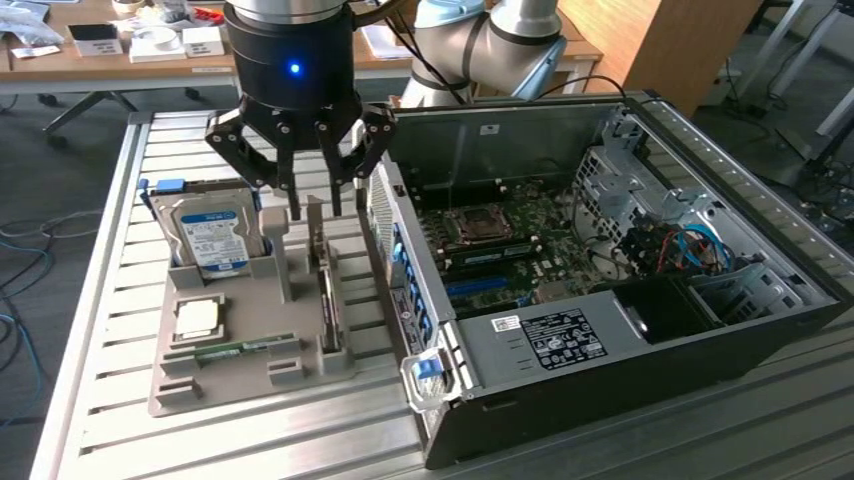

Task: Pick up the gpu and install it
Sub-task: 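Pick up the gpu and move the gpu toward the slot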

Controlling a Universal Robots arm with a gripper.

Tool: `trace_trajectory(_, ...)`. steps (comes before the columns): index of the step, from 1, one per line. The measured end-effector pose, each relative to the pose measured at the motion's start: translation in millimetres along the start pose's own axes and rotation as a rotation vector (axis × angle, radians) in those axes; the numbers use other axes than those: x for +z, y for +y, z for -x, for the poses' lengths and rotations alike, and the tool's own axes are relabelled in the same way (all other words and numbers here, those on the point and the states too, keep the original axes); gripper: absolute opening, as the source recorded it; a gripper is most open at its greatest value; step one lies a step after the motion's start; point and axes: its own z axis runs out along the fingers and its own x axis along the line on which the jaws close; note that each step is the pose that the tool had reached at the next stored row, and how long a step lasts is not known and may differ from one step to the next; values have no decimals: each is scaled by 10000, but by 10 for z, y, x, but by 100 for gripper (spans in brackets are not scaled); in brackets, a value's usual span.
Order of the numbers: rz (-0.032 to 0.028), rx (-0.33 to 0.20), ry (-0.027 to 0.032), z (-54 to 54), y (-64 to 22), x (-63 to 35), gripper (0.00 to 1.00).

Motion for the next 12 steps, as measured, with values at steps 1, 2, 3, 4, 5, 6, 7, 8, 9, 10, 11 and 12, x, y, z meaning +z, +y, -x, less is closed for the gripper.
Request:
trace_trajectory(1,0,0,0,0,0,3,42)
trace_trajectory(2,1,0,-1,-1,-1,15,42)
trace_trajectory(3,1,0,-1,-1,-1,32,42)
trace_trajectory(4,0,-1,0,-1,-2,50,42)
trace_trajectory(5,1,0,0,-2,-3,68,42)
trace_trajectory(6,0,-1,0,-2,-4,86,42)
trace_trajectory(7,-1,0,1,-3,-5,104,42)
trace_trajectory(8,0,0,0,-3,-5,120,42)
trace_trajectory(9,0,-1,0,-3,-6,131,42)
trace_trajectory(10,-1,0,1,-4,-6,133,42)
trace_trajectory(11,-2,0,2,-3,-6,133,42)
trace_trajectory(12,-2,0,2,-4,-6,133,42)
